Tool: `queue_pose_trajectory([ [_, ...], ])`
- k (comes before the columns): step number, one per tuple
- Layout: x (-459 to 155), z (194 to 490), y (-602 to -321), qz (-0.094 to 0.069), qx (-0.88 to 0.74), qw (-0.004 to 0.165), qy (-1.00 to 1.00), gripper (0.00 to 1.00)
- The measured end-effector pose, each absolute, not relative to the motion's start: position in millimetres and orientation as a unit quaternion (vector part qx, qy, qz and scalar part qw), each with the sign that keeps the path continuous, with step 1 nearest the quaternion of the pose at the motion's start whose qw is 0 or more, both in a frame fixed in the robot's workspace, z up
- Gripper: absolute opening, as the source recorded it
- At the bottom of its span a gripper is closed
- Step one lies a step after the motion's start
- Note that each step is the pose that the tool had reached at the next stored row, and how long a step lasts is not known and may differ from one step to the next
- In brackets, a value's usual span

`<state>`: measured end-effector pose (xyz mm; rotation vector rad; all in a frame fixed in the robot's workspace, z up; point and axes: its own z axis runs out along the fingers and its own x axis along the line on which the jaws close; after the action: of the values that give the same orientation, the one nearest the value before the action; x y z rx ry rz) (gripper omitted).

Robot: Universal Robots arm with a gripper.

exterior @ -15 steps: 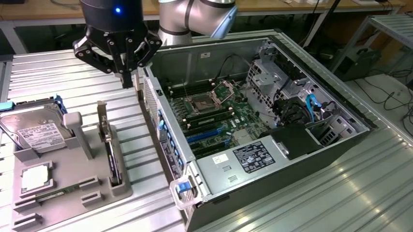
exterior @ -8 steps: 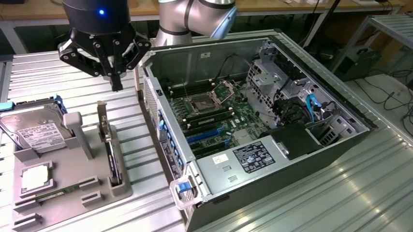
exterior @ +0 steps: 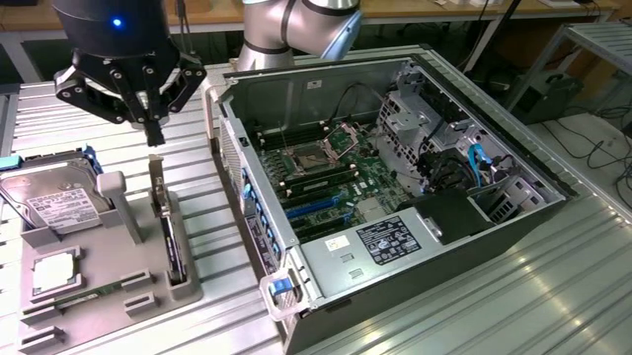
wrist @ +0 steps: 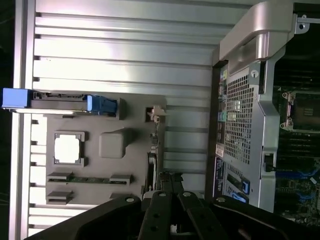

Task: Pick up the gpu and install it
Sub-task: 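Reach for the gpu, then pick up the gpu and move the gpu toward the slot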

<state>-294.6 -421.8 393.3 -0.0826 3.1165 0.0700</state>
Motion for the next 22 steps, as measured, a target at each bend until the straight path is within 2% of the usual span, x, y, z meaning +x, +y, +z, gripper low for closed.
queue_pose_trajectory([
  [8, -316, 393, -424, 0.023, -0.030, 0.012, 0.999, 0.11],
  [22, -316, 393, -424, 0.023, -0.030, 0.012, 0.999, 0.11],
])
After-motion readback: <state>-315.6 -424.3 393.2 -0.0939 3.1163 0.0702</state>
